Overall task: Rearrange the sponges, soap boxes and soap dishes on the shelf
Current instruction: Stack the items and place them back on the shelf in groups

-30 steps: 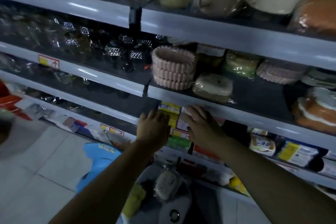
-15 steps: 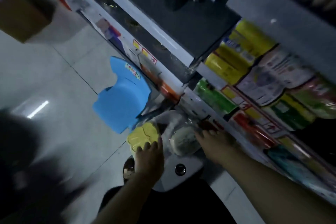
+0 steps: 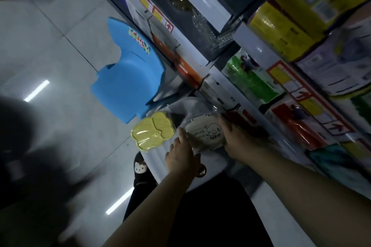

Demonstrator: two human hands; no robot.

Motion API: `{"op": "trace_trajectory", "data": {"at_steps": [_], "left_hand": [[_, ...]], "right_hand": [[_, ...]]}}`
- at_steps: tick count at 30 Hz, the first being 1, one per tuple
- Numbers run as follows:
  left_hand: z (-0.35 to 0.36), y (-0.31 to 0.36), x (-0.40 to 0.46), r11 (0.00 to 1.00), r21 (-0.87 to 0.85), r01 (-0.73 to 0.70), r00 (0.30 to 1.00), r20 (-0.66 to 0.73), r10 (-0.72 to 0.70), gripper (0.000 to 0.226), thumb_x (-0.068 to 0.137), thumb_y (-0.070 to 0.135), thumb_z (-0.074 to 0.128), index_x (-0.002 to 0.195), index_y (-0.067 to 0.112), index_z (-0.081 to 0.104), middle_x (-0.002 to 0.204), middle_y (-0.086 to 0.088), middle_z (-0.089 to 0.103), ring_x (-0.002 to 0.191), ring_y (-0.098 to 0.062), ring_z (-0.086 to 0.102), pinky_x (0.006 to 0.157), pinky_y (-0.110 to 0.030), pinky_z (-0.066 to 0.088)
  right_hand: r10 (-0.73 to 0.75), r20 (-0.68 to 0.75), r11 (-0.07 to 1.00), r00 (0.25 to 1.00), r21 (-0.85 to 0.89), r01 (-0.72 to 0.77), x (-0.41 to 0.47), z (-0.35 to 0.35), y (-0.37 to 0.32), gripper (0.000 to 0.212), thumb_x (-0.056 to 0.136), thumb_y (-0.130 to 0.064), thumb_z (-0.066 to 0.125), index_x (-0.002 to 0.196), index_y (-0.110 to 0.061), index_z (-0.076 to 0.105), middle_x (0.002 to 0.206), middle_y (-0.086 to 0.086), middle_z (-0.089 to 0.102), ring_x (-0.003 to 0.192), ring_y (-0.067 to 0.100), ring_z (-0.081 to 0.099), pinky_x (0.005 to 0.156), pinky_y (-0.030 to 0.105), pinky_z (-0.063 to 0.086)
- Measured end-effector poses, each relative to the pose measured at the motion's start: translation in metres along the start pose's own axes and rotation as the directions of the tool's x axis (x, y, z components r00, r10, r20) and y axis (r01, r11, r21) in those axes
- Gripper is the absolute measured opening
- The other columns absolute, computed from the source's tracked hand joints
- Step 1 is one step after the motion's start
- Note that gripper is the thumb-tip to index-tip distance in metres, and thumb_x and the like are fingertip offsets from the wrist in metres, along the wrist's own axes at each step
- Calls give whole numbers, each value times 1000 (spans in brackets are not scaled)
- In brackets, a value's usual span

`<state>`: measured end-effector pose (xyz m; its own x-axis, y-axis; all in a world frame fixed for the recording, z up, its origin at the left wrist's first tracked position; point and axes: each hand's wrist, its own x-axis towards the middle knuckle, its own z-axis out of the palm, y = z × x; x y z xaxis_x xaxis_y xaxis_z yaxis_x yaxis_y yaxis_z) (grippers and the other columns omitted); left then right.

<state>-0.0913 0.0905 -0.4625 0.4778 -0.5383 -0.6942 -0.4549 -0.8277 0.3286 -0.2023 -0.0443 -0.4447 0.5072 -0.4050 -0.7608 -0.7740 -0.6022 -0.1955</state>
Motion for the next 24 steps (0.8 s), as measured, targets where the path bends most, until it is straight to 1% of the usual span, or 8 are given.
{"op": "trace_trajectory", "data": {"at_steps": [6,9,11,13,16,20,22,24], "left_hand": [[-93,5,-13,973,123,-198,974,-88,209,85,79,48,65,144,28,14,125,-7,59,110,-30,58,83,-42,53],[-157,21,-36,924,219,-312,939,-78,335,86,81,54,61,147,31,10,128,-7,59,113,-32,58,86,-41,48],[-202,34,-58,881,264,-393,906,-51,420,95,82,57,61,150,27,2,129,-11,58,113,-35,57,88,-42,46],[-241,48,-72,847,293,-445,877,-48,478,101,78,57,66,149,22,4,125,-14,59,110,-37,58,83,-41,45],[-299,75,-99,763,288,-579,779,-83,622,93,70,51,75,138,20,20,116,-11,65,102,-37,62,74,-40,49],[-353,128,-129,636,254,-728,641,-74,764,90,56,55,80,128,26,35,114,-8,68,103,-34,64,84,-48,53],[-367,157,-143,550,257,-795,558,-50,829,90,56,50,84,130,27,40,117,-8,68,106,-31,64,89,-45,52],[-374,186,-157,440,242,-865,445,-35,895,86,58,42,87,131,22,46,114,-7,69,104,-27,65,88,-41,53]], "right_hand": [[46,-247,985,968,174,-3,-49,-34,-38,95,87,-25,59,149,-22,-12,155,11,21,139,31,27,110,41,32],[104,-376,964,921,267,0,-85,-62,-64,98,86,-25,62,148,-27,-14,155,10,20,137,33,30,105,45,39],[150,-463,946,874,323,8,-115,-84,-83,98,86,-24,63,148,-28,-13,154,11,20,134,34,33,101,46,42],[184,-553,941,812,337,16,-138,-105,-95,99,86,-23,64,148,-30,-13,154,11,19,135,35,31,101,44,40],[226,-707,940,670,339,41,-180,-136,-108,95,85,-25,66,150,-23,-4,147,15,29,128,36,36,97,44,42],[287,-809,934,513,355,38,-231,-181,-107,93,86,-28,66,151,-19,0,147,16,31,130,37,35,100,48,42],[321,-837,924,444,379,47,-262,-199,-100,89,88,-30,63,151,-21,2,149,15,29,132,35,33,102,48,40],[357,-847,916,394,400,29,-292,-212,-92,84,89,-32,60,151,-23,4,151,14,26,135,34,31,106,46,38]]}}
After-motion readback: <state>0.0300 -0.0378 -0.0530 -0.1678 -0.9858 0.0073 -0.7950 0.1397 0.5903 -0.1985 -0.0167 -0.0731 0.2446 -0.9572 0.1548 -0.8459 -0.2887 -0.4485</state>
